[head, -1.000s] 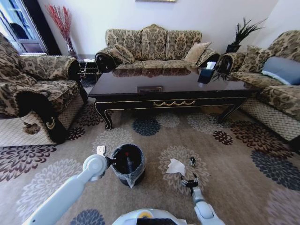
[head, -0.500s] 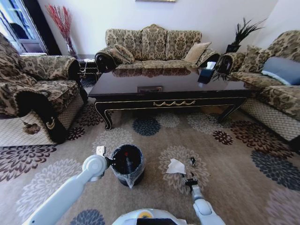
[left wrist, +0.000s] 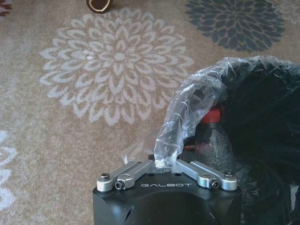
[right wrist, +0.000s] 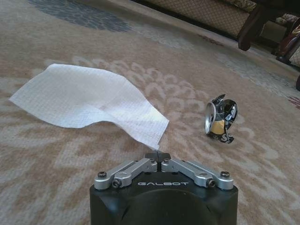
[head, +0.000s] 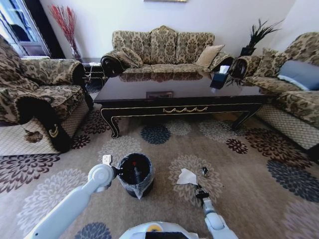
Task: Move to the front of the table and pick up the trash from the floor, then place it into the trash bin.
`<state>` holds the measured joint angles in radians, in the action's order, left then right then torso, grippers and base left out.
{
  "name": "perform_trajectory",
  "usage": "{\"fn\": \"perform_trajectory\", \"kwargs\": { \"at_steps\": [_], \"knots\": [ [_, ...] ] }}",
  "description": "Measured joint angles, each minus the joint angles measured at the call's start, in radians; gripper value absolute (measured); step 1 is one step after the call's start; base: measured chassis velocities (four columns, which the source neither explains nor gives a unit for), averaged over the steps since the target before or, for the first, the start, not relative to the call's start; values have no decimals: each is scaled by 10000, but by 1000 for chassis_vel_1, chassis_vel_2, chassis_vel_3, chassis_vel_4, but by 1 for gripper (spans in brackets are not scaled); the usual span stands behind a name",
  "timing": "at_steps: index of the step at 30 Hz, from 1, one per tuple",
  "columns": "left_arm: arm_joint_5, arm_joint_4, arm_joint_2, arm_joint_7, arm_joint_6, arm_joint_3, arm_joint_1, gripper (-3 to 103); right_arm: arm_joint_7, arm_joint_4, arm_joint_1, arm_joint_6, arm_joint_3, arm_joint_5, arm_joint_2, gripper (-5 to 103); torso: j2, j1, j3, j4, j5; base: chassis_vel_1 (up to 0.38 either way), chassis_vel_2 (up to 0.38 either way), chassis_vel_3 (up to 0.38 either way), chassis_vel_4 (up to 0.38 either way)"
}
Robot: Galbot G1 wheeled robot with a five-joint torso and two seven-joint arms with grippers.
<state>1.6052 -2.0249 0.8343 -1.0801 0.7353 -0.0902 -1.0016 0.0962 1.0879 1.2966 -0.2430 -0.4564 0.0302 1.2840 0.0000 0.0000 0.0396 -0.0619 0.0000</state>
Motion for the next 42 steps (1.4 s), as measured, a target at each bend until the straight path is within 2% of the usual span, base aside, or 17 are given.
{"fn": "perform_trajectory", "kwargs": {
  "at_steps": [8,11,12,15,18,20,23,24,27,28,29,30,33,35,36,40,42],
  "knots": [
    [4,-10,7,6,0,-1,-31,0,-1,179,166,-40,15,107,23,-3,0,0,0,0,1,0,0,0,0],
    [3,-12,-5,15,0,-9,-15,0,8,314,212,-42,6,151,-11,12,0,0,0,0,0,0,0,0,0],
    [3,-12,-5,15,0,-9,-15,0,8,314,212,-42,6,151,-11,12,0,0,0,0,0,0,0,0,0],
    [4,-23,10,21,0,-9,-13,0,38,357,215,-42,5,175,-34,28,0,0,0,0,0,0,0,0,0],
    [7,-44,16,26,0,-14,-34,0,46,361,218,-40,10,202,-41,33,0,-1,0,0,0,0,0,0,0],
    [10,-69,4,28,0,-42,-60,0,47,346,212,-39,14,234,-49,44,0,0,0,1,0,0,0,0,0],
    [16,-81,-10,34,0,-65,-70,0,47,323,197,-39,33,247,-55,50,0,0,0,0,0,0,0,0,0],
    [18,-81,-26,35,0,-76,-75,0,47,299,169,-39,60,250,-57,61,0,0,0,0,0,0,0,0,0],
    [21,-81,-46,38,0,-84,-77,0,67,252,103,-31,111,270,-53,61,0,0,0,0,0,0,0,0,0],
    [22,-80,-53,42,0,-89,-78,0,89,224,67,-24,132,306,-45,71,0,-1,0,0,0,0,0,0,0],
    [22,-78,-58,48,0,-97,-81,0,106,181,24,-23,152,363,-34,71,0,0,0,0,0,0,0,0,0],
    [22,-73,-58,59,0,-111,-97,0,128,132,-32,-24,183,421,-20,82,0,-1,0,0,-1,0,0,0,0],
    [22,-71,-58,78,0,-116,-117,0,143,111,-77,-25,224,432,-9,88,0,-1,0,0,-1,0,0,0,0],
    [22,-50,-53,103,0,-129,-127,0,144,93,-134,-34,277,437,-13,100,0,0,0,1,0,0,0,0,0],
    [22,-50,-53,103,0,-129,-127,0,144,93,-134,-34,277,437,-13,100,0,0,0,1,0,0,0,0,0],
    [8,-17,-46,144,0,-139,-124,0,137,67,-171,-58,299,438,-48,86,0,0,0,1,2,0,0,0,0],
    [-9,7,-27,159,0,-139,-125,0,135,43,-191,-75,300,430,-58,75,1,0,0,0,1,0,0,0,0]
  ]
}}
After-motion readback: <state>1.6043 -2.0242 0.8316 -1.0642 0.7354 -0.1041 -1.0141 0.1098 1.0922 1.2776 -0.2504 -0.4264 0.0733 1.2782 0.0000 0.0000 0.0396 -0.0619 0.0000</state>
